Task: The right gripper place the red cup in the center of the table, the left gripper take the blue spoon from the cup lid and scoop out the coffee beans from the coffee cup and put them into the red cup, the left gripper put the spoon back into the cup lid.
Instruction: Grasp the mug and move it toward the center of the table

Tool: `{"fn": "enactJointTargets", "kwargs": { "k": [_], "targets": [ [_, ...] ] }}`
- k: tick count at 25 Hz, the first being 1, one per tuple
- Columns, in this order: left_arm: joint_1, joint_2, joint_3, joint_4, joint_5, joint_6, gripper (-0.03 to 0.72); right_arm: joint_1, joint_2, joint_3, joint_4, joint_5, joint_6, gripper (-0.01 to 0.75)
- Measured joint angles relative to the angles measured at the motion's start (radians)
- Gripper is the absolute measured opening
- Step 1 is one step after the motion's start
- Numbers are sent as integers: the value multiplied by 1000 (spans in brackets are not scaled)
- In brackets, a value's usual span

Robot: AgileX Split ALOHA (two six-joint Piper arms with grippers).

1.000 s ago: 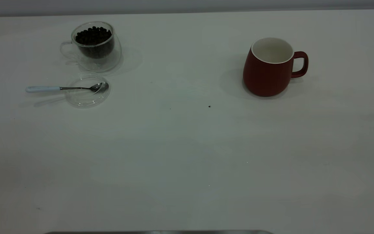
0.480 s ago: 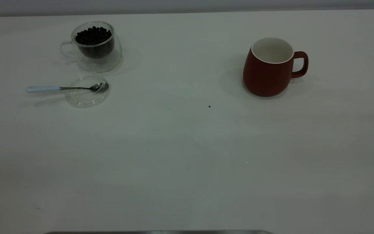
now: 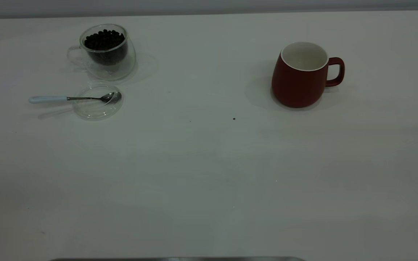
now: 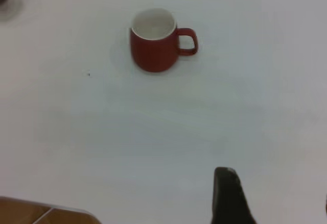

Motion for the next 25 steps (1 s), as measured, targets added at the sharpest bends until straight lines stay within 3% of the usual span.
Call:
{"fn": "enactJointTargets", "kwargs": {
  "k": [9, 14, 20, 25],
  "targets": [
    [0, 0, 0, 0, 0, 0, 354, 0, 2, 0, 4, -1, -5, 478],
    [0, 0, 0, 0, 0, 0, 354, 0, 144, 0, 65, -31, -40, 512],
    [0, 0, 0, 0, 0, 0, 354, 0, 425, -1, 221, -291, -235, 562],
    [0, 0, 0, 0, 0, 0, 354, 0, 754, -5, 466, -524, -544, 564]
  ]
}}
